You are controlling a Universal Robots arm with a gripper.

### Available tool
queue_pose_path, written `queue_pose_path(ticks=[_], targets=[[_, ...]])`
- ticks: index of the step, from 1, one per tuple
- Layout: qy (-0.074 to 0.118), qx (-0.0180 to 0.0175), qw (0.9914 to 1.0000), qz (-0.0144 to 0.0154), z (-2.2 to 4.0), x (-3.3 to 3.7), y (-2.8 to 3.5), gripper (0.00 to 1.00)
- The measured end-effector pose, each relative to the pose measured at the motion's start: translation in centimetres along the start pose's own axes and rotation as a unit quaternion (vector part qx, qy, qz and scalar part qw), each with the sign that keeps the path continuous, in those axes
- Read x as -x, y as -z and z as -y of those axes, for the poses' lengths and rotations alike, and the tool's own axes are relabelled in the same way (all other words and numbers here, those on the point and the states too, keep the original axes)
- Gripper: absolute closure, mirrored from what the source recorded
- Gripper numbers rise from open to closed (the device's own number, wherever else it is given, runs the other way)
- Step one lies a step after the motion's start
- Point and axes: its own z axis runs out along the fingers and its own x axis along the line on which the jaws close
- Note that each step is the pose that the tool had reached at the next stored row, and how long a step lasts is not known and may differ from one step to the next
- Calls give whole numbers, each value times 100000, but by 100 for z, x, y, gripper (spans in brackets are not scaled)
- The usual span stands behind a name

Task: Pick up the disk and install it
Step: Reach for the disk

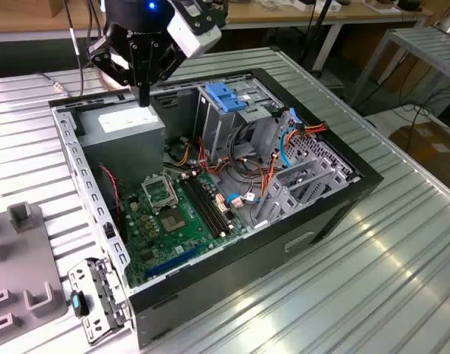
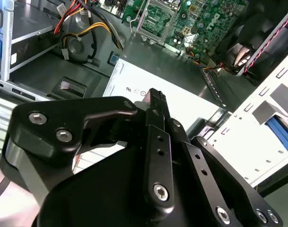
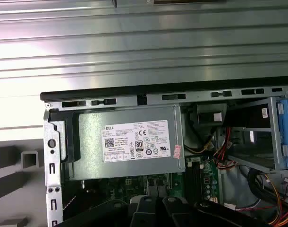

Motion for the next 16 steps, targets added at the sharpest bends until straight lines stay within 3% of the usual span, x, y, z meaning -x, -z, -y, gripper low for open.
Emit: queue_pose_path(ticks=[16], targets=[[1,-2,100000,-1,2,-27,1,89]])
